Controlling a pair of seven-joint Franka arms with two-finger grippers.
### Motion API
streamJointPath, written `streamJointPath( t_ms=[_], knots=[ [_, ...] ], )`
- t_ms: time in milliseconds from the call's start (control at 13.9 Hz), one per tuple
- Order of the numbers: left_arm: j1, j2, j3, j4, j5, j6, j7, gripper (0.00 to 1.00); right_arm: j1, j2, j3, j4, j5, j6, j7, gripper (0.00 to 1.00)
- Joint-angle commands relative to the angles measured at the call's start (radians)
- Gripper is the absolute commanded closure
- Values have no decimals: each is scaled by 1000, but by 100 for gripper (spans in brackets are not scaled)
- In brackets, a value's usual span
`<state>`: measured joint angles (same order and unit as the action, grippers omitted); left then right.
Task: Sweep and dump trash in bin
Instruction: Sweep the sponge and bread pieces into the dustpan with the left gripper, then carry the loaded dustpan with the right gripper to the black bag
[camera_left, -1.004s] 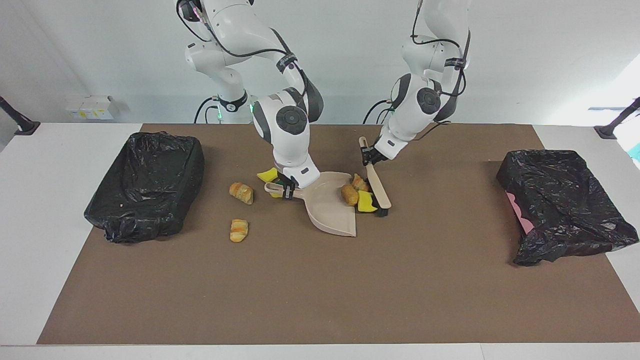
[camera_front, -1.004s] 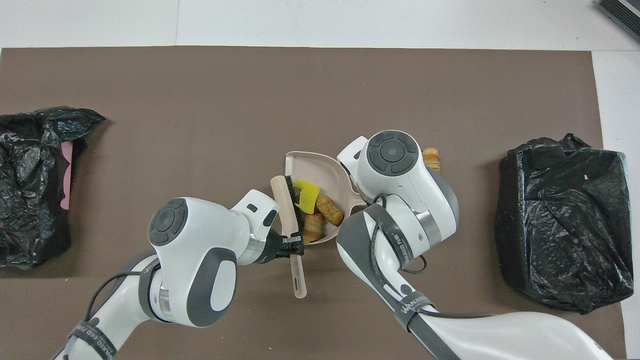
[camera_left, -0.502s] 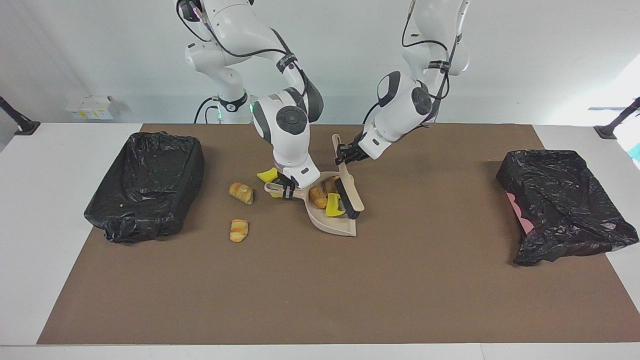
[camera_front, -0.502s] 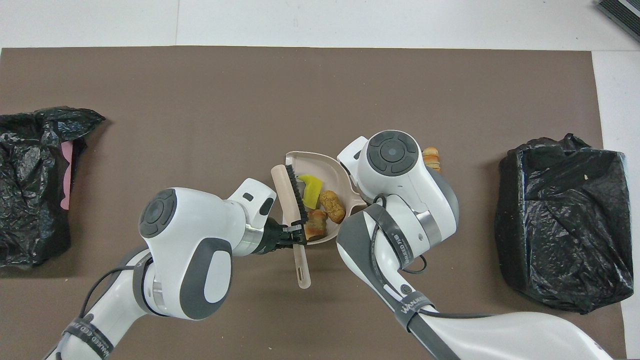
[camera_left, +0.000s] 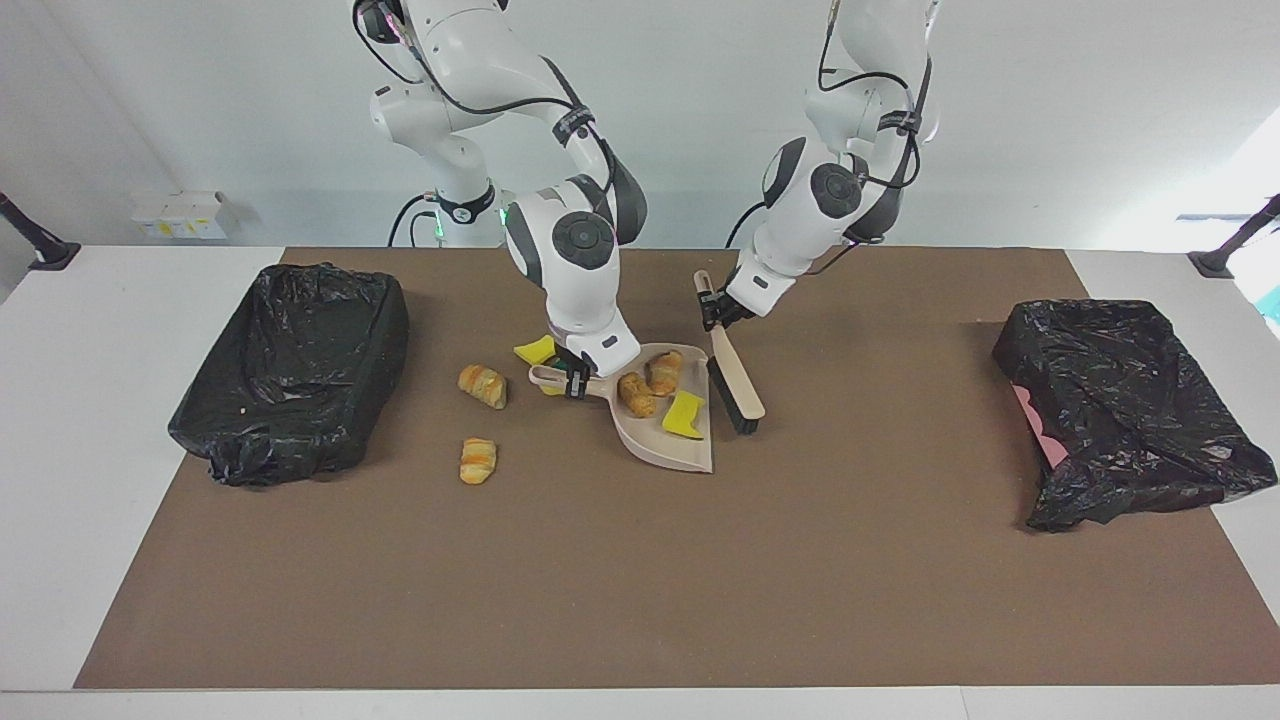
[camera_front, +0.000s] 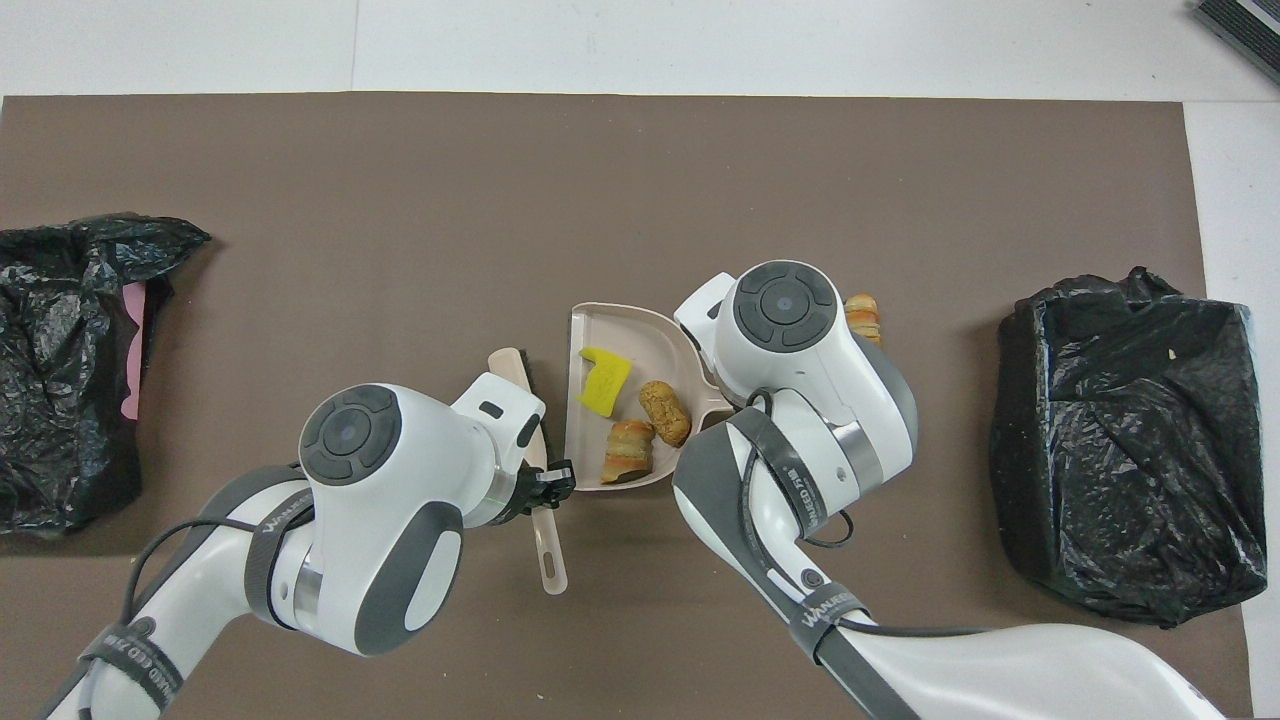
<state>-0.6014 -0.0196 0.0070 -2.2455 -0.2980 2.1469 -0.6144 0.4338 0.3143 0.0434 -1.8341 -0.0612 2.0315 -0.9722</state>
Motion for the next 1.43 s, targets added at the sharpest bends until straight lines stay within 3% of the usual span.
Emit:
streamJointPath(
  t_ms=[0, 358, 573, 932, 1219, 1362],
  knots=[
    [-72, -80, 2, -57, 168, -76, -158, 100, -17, -4, 7, -8, -22, -14, -46, 100],
    [-81, -115, -2, -137, 208, -33, -205, 100, -62, -11, 7, 15, -22, -17, -87, 100],
    [-161, -158, -8, -183, 206, -33, -238, 100, -147, -47, 10, 21, -13, -25, -157, 100],
    [-300, -138, -13, -178, 132, 31, -286, 100, -283, -159, 10, 16, 0, -106, -233, 100],
    [-316, -140, -15, -187, 53, 41, -263, 100, -444, -231, 9, 19, 1, -157, -345, 100],
    [-322, -100, -15, -193, 40, 71, -257, 100, -515, -267, 9, 19, 1, -184, -436, 100]
  ],
)
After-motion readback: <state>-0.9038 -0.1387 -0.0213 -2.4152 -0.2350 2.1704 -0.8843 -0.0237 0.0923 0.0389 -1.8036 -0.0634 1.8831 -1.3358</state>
